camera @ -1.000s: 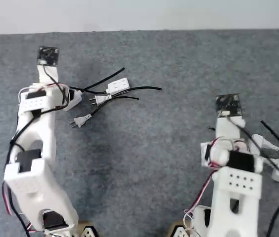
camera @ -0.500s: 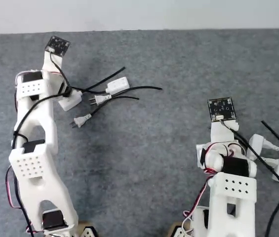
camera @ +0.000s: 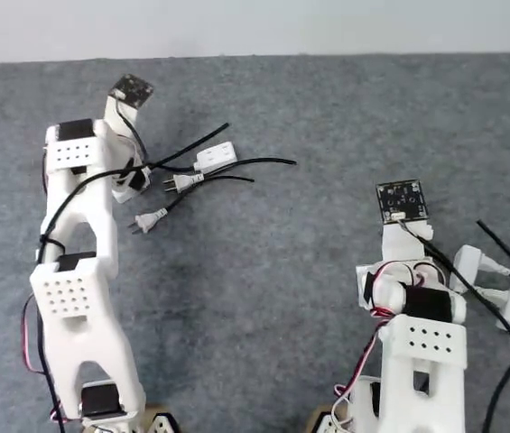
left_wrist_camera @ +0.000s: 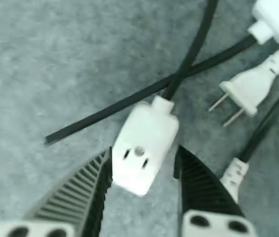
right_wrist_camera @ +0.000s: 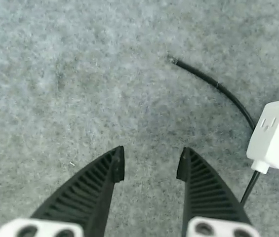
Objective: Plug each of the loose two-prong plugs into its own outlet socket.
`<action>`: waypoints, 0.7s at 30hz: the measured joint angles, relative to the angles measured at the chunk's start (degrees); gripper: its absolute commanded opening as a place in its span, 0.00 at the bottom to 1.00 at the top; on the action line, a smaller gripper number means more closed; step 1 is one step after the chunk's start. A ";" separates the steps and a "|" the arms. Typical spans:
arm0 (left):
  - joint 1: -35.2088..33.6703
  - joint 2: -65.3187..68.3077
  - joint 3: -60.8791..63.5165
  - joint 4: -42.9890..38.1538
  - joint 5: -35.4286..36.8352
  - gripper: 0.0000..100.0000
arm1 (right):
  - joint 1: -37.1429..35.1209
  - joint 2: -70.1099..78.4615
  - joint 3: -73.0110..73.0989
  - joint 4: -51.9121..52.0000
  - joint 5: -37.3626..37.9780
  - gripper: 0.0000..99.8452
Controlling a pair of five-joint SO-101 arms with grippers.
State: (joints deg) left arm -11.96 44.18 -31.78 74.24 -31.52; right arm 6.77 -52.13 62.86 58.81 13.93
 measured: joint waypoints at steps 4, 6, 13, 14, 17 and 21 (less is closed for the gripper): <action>0.53 2.90 -0.09 -3.16 -0.44 0.32 | 0.09 0.00 0.00 0.00 0.00 0.17; 0.44 4.04 -0.62 -4.48 -0.44 0.32 | 0.09 0.00 0.00 0.00 0.00 0.17; 0.44 9.85 -6.95 -4.31 -0.62 0.28 | 0.00 0.00 0.00 0.00 0.00 0.17; 0.44 10.90 -8.18 -4.22 -0.70 0.26 | 0.00 0.00 0.00 0.00 0.00 0.17; 0.79 13.45 -12.48 -1.67 -0.70 0.18 | 0.09 0.00 0.00 0.00 0.00 0.17; 1.23 16.53 -19.34 2.46 -0.44 0.08 | 0.00 0.00 0.00 -0.09 0.00 0.17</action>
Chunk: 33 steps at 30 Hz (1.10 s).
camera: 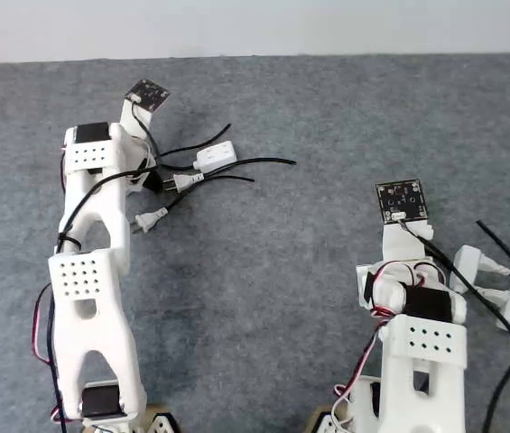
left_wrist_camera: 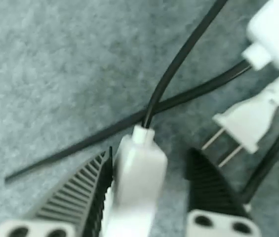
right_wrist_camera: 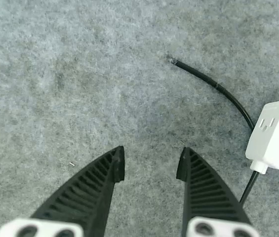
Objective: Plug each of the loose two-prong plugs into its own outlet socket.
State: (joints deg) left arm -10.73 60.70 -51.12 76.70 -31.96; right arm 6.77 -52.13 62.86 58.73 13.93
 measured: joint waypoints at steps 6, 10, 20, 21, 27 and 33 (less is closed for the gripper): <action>-0.53 2.46 -9.93 8.18 -0.09 0.03 | 0.09 0.00 0.00 0.00 0.00 0.17; 0.97 2.46 -10.99 13.10 -0.09 0.02 | 0.00 0.00 0.00 0.00 0.00 0.17; 4.84 0.53 -12.92 21.89 7.56 0.01 | 0.18 0.00 3.43 -5.71 0.00 0.17; 5.10 -0.44 -12.92 22.07 11.34 0.01 | 0.18 0.00 3.43 -5.71 0.00 0.17; 5.54 -8.26 -11.16 22.24 34.37 0.01 | 0.00 0.00 3.43 -5.71 0.00 0.17; 12.04 -20.66 9.49 22.24 40.62 0.01 | 0.00 0.00 3.43 -5.71 0.00 0.17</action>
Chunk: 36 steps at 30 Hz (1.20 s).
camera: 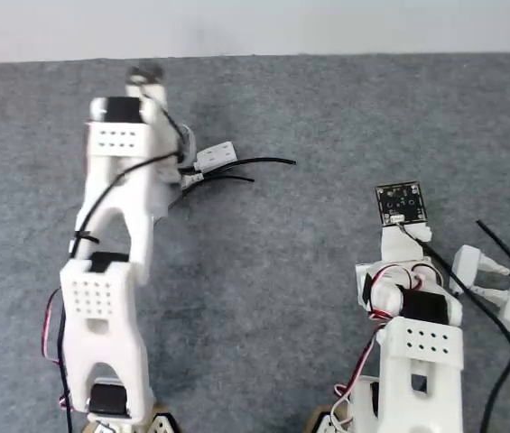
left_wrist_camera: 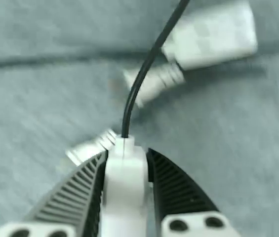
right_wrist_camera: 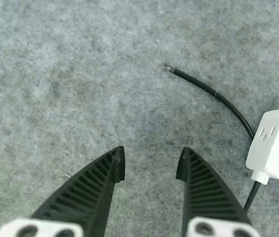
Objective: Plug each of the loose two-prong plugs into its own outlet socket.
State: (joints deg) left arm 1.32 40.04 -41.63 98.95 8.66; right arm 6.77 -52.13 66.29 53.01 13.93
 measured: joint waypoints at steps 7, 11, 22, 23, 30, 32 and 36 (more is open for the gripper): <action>7.03 -18.55 27.25 -8.35 7.38 0.01 | 0.09 0.00 0.00 0.00 0.00 0.17; 10.29 -26.73 45.89 -20.40 11.96 0.01 | 0.00 0.00 0.00 0.00 0.00 0.17; 24.79 -42.37 83.16 -46.95 23.21 0.07 | 0.18 0.00 0.00 0.00 0.00 0.17; 24.35 -42.64 83.43 -47.74 23.21 0.12 | 0.18 0.00 0.00 0.00 0.00 0.17; 22.77 -43.87 85.19 -48.62 17.76 0.40 | 0.18 0.00 0.00 0.00 0.00 0.17; 22.86 -44.22 85.45 -48.62 17.76 0.38 | 0.18 0.00 0.00 0.00 0.00 0.17; 22.51 -49.05 85.54 -47.38 14.24 0.28 | -0.09 0.00 0.18 0.00 0.00 0.17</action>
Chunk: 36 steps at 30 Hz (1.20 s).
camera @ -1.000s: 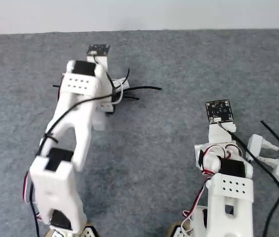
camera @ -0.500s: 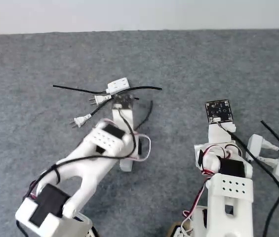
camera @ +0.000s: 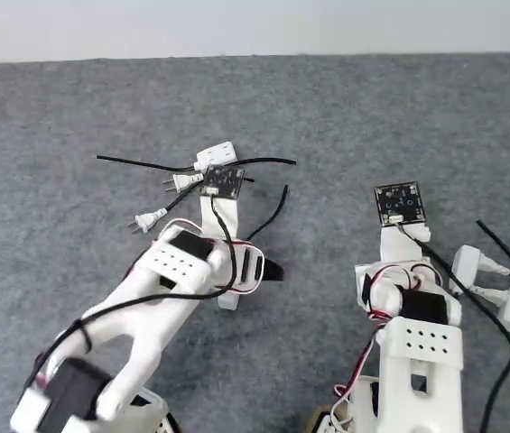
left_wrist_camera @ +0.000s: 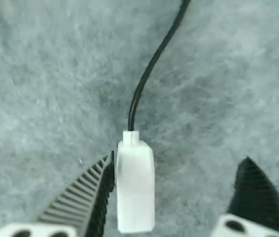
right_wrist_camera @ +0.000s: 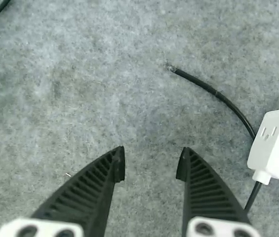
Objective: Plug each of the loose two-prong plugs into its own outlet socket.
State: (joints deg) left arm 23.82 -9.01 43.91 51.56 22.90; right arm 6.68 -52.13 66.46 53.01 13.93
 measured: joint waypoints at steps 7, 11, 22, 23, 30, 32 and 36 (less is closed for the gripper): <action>0.70 -15.56 0.00 7.65 -15.38 0.01 | 0.09 0.00 0.00 0.00 0.00 0.17; 5.36 -18.73 0.18 13.36 -21.98 0.01 | 0.09 0.00 0.00 0.00 0.00 0.17; 10.11 -3.25 1.93 6.07 -23.56 0.01 | 0.18 0.00 0.00 0.00 0.00 0.17; 10.02 -2.20 1.49 5.89 -23.56 0.01 | 0.18 0.00 0.00 0.00 0.00 0.17; 4.31 0.97 0.79 5.54 -23.56 0.01 | 0.09 0.00 0.00 0.00 0.00 0.17; 2.46 0.97 0.79 5.54 -23.47 0.01 | 0.09 0.00 0.00 0.00 0.00 0.17; -0.53 -0.35 0.79 5.54 -23.56 0.01 | 0.09 0.00 0.00 0.00 0.00 0.17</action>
State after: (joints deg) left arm 23.30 -9.36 44.70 57.10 -0.66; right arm 6.77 -52.13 66.46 53.01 13.93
